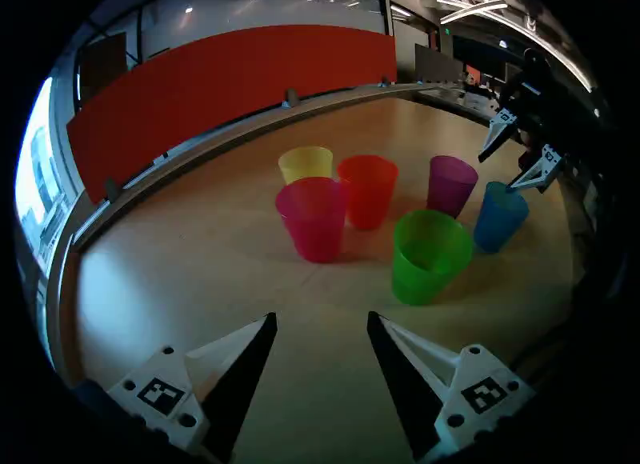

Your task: Pour water

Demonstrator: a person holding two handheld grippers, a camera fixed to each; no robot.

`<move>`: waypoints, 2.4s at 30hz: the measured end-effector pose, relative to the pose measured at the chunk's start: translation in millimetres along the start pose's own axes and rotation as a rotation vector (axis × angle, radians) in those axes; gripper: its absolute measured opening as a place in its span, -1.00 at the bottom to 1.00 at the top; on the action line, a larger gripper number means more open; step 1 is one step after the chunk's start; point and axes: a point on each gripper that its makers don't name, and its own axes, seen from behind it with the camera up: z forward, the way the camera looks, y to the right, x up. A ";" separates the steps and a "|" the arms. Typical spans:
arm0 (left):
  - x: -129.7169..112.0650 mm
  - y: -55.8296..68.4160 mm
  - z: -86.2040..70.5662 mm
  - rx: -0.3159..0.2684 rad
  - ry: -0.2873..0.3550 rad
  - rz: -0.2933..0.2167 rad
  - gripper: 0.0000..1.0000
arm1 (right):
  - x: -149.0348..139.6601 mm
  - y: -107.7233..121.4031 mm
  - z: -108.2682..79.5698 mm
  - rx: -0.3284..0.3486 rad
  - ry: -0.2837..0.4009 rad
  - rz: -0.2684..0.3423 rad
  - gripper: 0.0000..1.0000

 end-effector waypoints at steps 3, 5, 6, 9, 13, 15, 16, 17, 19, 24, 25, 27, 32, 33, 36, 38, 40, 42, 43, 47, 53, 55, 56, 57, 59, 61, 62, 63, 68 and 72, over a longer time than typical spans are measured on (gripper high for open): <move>1.1 -8.6 -4.5 0.029 0.002 -0.019 0.67 | -0.7 6.5 -5.0 -0.031 -0.001 0.025 1.00; 2.0 -14.9 -7.0 0.050 0.003 -0.030 0.67 | -0.8 10.1 -7.9 -0.051 -0.001 0.040 1.00; 2.5 -18.4 -8.4 0.062 0.004 -0.037 0.67 | -0.9 12.1 -9.6 -0.062 -0.002 0.048 1.00; 4.8 -28.9 -12.9 0.098 0.016 -0.061 0.67 | -0.7 18.5 -13.9 -0.096 0.000 0.077 1.00; 9.1 -42.3 -21.6 0.146 0.036 -0.095 0.67 | -2.1 28.1 -19.8 -0.145 -0.003 0.119 1.00; 12.3 -49.5 -26.8 0.173 0.049 -0.105 0.67 | -2.0 33.4 -22.5 -0.173 -0.002 0.139 1.00; 13.2 -52.6 -28.5 0.186 0.054 -0.108 0.67 | -1.4 35.9 -23.9 -0.187 0.001 0.146 1.00; 14.1 -55.7 -30.1 0.198 0.059 -0.112 0.67 | -0.7 38.3 -25.4 -0.200 0.004 0.153 1.00; 15.5 -61.0 -32.9 0.218 0.067 -0.120 0.67 | 2.1 43.4 -28.3 -0.228 0.014 0.166 1.00; 20.5 -69.6 -38.9 0.246 0.096 -0.146 0.67 | 14.9 53.7 -35.9 -0.282 0.053 0.195 1.00; 21.8 -71.3 -40.1 0.252 0.102 -0.154 0.67 | 16.9 55.5 -37.6 -0.292 0.061 0.200 1.00; 24.4 -74.9 -42.5 0.262 0.117 -0.172 0.67 | 21.1 59.4 -41.1 -0.316 0.076 0.210 1.00; 30.9 -86.7 -51.8 0.311 0.160 -0.214 0.67 | 30.1 74.0 -50.5 -0.394 0.114 0.231 1.00; 31.7 -89.7 -54.1 0.324 0.169 -0.223 0.67 | 32.2 78.0 -52.9 -0.415 0.124 0.235 1.00; 33.5 -96.4 -61.3 0.360 0.194 -0.237 0.67 | 40.5 86.3 -59.3 -0.467 0.165 0.238 1.00; 36.6 -100.4 -66.5 0.382 0.213 -0.238 0.67 | 46.4 91.6 -63.1 -0.496 0.188 0.238 1.00; 40.1 -104.3 -71.4 0.404 0.235 -0.241 0.67 | 52.5 96.5 -66.7 -0.524 0.212 0.239 1.00; 43.8 -107.6 -75.3 0.424 0.257 -0.248 0.67 | 58.3 100.6 -69.6 -0.548 0.235 0.241 1.00; 46.0 -108.1 -76.9 0.429 0.267 -0.253 0.67 | 60.4 101.3 -70.4 -0.554 0.244 0.243 1.00; 54.7 -109.5 -84.2 0.450 0.308 -0.269 0.67 | 68.9 106.0 -74.4 -0.583 0.283 0.255 1.00; 67.9 -109.3 -97.2 0.484 0.360 -0.259 0.67 | 82.5 117.1 -83.8 -0.636 0.353 0.283 1.00; 72.2 -108.8 -101.9 0.498 0.376 -0.259 0.66 | 86.6 121.8 -88.5 -0.659 0.378 0.289 1.00; 74.5 -108.5 -104.4 0.505 0.386 -0.261 0.67 | 88.7 124.3 -91.1 -0.671 0.391 0.291 1.00; 77.0 -108.1 -107.2 0.512 0.397 -0.264 0.67 | 91.2 127.0 -94.1 -0.685 0.406 0.293 1.00; 82.9 -106.8 -113.3 0.519 0.426 -0.270 0.67 | 94.4 131.5 -99.1 -0.711 0.433 0.295 1.00; 88.1 -105.8 -119.8 0.529 0.454 -0.278 0.67 | 98.7 135.2 -104.4 -0.735 0.462 0.298 1.00; 89.8 -105.6 -122.8 0.534 0.467 -0.282 0.67 | 101.2 136.3 -106.9 -0.744 0.477 0.300 1.00; 91.8 -105.4 -126.2 0.541 0.482 -0.288 0.66 | 103.9 137.5 -109.7 -0.754 0.494 0.303 1.00; 96.6 -100.8 -138.7 0.559 0.534 -0.293 0.67 | 119.2 142.2 -129.6 -0.802 0.591 0.305 1.00; 103.2 -99.1 -152.2 0.587 0.584 -0.283 0.66 | 129.2 146.6 -149.8 -0.862 0.666 0.293 1.00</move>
